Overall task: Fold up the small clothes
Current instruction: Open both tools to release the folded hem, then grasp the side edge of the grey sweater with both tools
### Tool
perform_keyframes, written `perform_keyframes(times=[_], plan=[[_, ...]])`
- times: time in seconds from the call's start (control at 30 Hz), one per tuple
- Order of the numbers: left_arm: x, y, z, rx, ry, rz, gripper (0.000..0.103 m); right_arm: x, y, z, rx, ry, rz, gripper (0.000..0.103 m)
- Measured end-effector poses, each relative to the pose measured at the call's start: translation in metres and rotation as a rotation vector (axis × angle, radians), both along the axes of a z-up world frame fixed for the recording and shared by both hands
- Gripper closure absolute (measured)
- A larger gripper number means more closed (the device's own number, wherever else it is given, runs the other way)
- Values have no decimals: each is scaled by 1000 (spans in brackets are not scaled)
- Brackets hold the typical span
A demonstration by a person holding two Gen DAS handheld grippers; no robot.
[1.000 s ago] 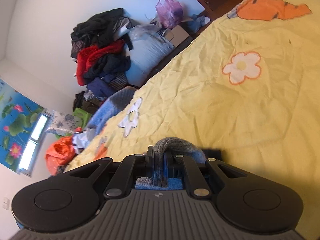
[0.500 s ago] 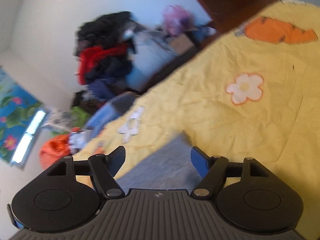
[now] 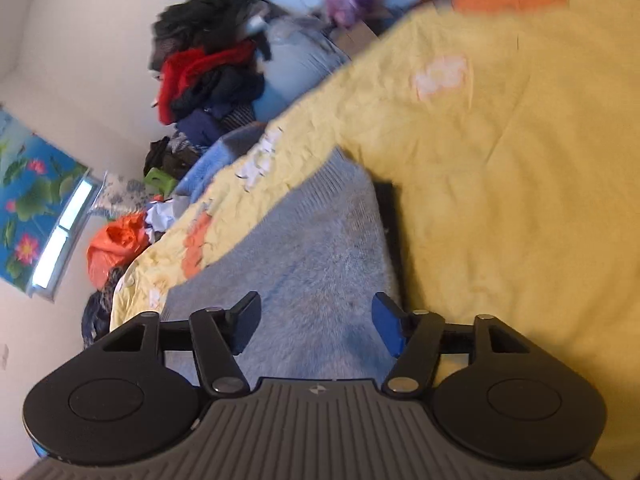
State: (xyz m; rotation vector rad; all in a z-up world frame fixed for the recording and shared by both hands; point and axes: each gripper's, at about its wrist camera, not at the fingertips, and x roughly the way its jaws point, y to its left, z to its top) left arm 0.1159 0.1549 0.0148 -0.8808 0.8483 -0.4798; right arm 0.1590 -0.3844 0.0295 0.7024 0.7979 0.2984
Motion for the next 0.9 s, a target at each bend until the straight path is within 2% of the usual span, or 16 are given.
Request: perform_keyframes(times=[0.07, 0.2, 0.27, 0.33, 0.47, 0.6, 0.67, 0.8, 0.9], plan=[[-16, 18, 0, -35, 17, 26, 1, -19, -11, -4, 20, 33, 27, 19], [-39, 49, -23, -134, 95, 80, 1, -53, -27, -25, -2, 76, 17, 19], [-46, 55, -39, -182, 128, 97, 1, -61, -33, -39, 89, 99, 18, 19], [-50, 55, -53, -217, 160, 107, 1, -66, -31, -47, 102, 98, 14, 20], [-50, 52, -60, -243, 144, 112, 1, -67, -28, -50, 138, 82, 18, 21], [-43, 49, -61, -263, 152, 117, 1, -65, -22, -53, 142, 80, 26, 34], [-42, 47, -58, -275, 154, 116, 1, -65, -19, -56, 165, 84, 32, 36], [-35, 40, -59, -282, 157, 100, 1, -62, -7, -54, 133, 67, 52, 37], [-34, 38, -61, -280, 146, 122, 1, -59, 4, -50, 91, 56, 70, 37]])
